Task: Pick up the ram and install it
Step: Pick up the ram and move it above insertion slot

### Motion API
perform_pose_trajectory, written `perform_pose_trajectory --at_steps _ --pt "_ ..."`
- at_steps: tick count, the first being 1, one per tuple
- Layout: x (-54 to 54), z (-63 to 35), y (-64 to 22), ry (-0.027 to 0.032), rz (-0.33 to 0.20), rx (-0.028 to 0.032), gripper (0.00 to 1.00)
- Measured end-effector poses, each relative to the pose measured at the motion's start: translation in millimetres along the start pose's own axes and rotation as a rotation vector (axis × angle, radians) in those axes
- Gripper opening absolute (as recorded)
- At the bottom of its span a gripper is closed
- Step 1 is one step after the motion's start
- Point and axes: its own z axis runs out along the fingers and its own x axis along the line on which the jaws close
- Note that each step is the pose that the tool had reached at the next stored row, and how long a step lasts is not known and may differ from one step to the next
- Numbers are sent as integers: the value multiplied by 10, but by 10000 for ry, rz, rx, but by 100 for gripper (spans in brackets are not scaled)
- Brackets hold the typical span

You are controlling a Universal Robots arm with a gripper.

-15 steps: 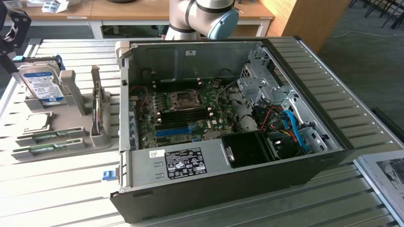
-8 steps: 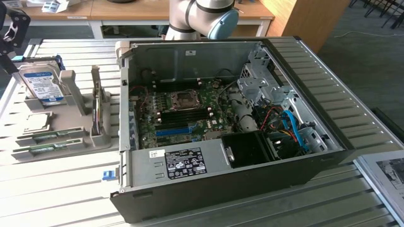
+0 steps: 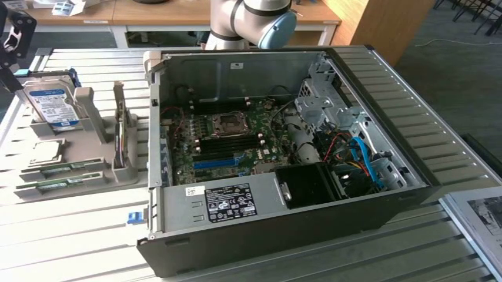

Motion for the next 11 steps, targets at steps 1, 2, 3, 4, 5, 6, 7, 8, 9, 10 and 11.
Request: perform_pose_trajectory --at_steps 1,2,3,4,5,6,7,8,9,10,11 --pt "0 0 0 5 -119 -1 10" --pt "0 1 0 9 -231 -2 10" --pt "0 1 0 14 -343 -3 10" --pt "0 1 0 20 -456 -3 10" --pt "0 1 0 25 -573 -4 10" --pt "0 1 0 29 -690 -5 10" --pt "0 2 0 34 -808 -6 10" --pt "0 2 0 41 -938 -7 10" --pt "0 1 0 47 -1057 -9 10" --pt "0 2 0 51 -1179 -10 10" --pt "0 2 0 56 -1297 -11 10"
